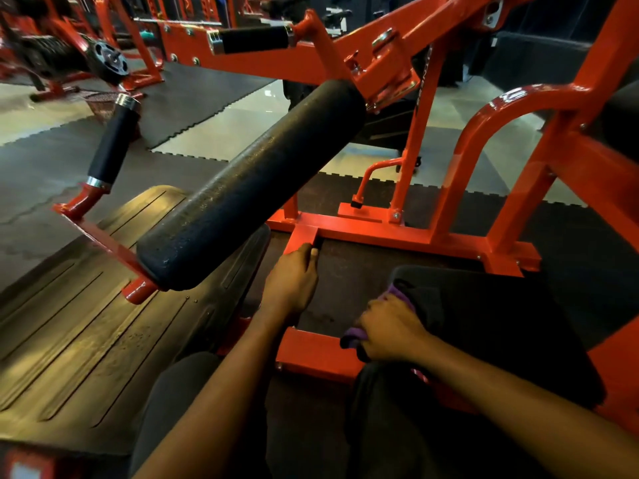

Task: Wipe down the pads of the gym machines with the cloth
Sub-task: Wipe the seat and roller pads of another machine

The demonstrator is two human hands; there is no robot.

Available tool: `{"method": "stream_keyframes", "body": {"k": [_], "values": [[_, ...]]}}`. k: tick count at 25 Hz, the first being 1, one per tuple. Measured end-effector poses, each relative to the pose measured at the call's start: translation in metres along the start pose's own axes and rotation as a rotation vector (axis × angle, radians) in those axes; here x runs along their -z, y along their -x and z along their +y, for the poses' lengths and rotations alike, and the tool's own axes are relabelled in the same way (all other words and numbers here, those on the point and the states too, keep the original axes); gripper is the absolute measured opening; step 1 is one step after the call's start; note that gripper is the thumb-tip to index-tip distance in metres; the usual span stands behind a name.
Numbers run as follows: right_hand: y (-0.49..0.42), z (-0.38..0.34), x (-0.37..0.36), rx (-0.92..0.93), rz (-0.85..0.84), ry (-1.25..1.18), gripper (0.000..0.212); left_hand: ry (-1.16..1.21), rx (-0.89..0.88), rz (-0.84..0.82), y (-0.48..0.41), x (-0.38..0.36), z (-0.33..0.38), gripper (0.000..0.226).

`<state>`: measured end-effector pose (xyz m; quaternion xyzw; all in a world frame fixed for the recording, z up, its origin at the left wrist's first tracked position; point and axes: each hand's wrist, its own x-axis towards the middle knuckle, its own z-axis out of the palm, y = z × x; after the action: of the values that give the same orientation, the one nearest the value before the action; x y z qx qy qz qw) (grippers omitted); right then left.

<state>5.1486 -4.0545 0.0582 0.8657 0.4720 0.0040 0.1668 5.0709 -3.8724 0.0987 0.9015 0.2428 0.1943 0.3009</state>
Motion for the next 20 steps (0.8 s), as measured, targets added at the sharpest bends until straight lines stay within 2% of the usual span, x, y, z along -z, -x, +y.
{"method": "stream_keyframes", "body": {"k": [3,5,6,8,11,14,17,20], "values": [[-0.017,0.008,0.025,-0.223,0.102,-0.52,0.04,0.027,-0.051,0.056,-0.002,0.024,-0.001,0.037],[-0.035,0.017,0.047,-0.376,0.325,-0.973,0.033,0.041,-0.102,0.131,-0.005,0.046,0.002,0.033],[-0.043,0.021,0.062,-0.404,0.458,-1.142,0.031,0.041,-0.127,0.177,-0.009,0.058,0.004,0.03],[-0.055,0.027,0.102,-0.353,0.621,-1.336,0.029,0.045,-0.175,0.288,-0.02,0.086,0.01,0.028],[-0.068,0.027,0.16,-0.233,0.808,-1.375,0.028,0.056,-0.194,0.389,-0.044,0.124,0.014,0.029],[-0.089,0.026,0.196,-0.188,0.986,-1.331,0.031,0.012,-0.177,0.403,-0.068,0.148,0.003,0.029],[-0.115,0.025,0.214,-0.162,1.042,-1.222,0.032,-0.024,-0.146,0.385,-0.081,0.162,-0.01,0.027],[-0.138,0.025,0.226,-0.119,1.058,-1.166,0.046,-0.036,-0.13,0.384,-0.086,0.169,-0.019,0.027]]}}
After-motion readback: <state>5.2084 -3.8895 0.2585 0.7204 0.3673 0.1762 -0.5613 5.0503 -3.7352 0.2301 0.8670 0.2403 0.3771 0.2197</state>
